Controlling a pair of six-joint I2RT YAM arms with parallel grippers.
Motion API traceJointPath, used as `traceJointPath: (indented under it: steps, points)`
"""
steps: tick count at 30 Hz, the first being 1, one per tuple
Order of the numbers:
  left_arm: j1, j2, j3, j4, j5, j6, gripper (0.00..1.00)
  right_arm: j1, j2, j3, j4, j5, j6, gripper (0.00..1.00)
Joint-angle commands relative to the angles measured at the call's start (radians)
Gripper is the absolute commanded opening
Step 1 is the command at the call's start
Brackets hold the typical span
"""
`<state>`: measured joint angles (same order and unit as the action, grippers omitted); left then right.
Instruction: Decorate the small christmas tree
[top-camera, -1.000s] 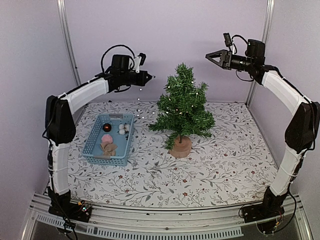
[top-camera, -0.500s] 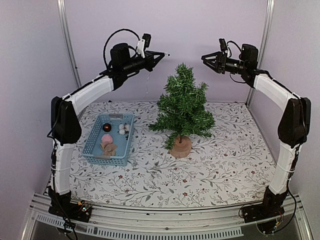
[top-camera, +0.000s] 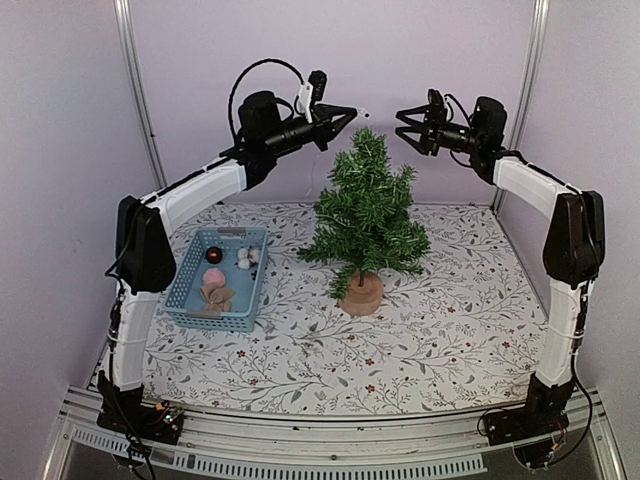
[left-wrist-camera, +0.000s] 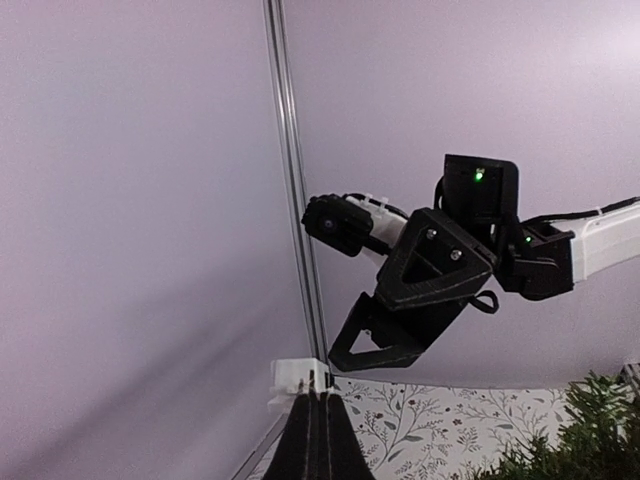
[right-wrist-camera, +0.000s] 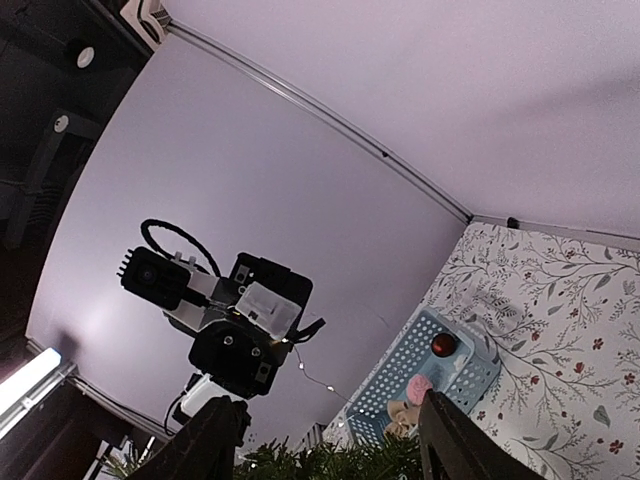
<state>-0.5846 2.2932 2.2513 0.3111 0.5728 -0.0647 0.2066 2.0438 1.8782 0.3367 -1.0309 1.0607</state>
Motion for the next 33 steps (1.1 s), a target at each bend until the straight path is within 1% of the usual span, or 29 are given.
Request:
traceJointPath:
  steps: [1, 9, 18, 21, 28, 33]
  points:
    - [-0.016, 0.025, 0.028, 0.048, 0.025, 0.041, 0.00, 0.024, 0.055, 0.019, 0.159, -0.039, 0.187, 0.65]
    - [-0.032, 0.036, 0.033, 0.066, 0.042, 0.063, 0.00, 0.034, 0.133, 0.038, 0.429, -0.050, 0.430, 0.65]
    - [-0.043, 0.051, 0.037, 0.082, 0.057, 0.063, 0.00, 0.055, 0.208, 0.097, 0.641, -0.062, 0.639, 0.63]
    - [-0.046, 0.054, 0.038, 0.087, 0.062, 0.063, 0.00, 0.063, 0.222, 0.118, 0.660, -0.068, 0.668, 0.62]
    - [-0.050, 0.056, 0.039, 0.091, 0.068, 0.063, 0.00, 0.085, 0.237, 0.128, 0.659, -0.076, 0.679, 0.61]
    - [-0.052, 0.055, 0.036, 0.083, 0.067, 0.088, 0.00, 0.089, 0.239, 0.136, 0.692, -0.078, 0.695, 0.52]
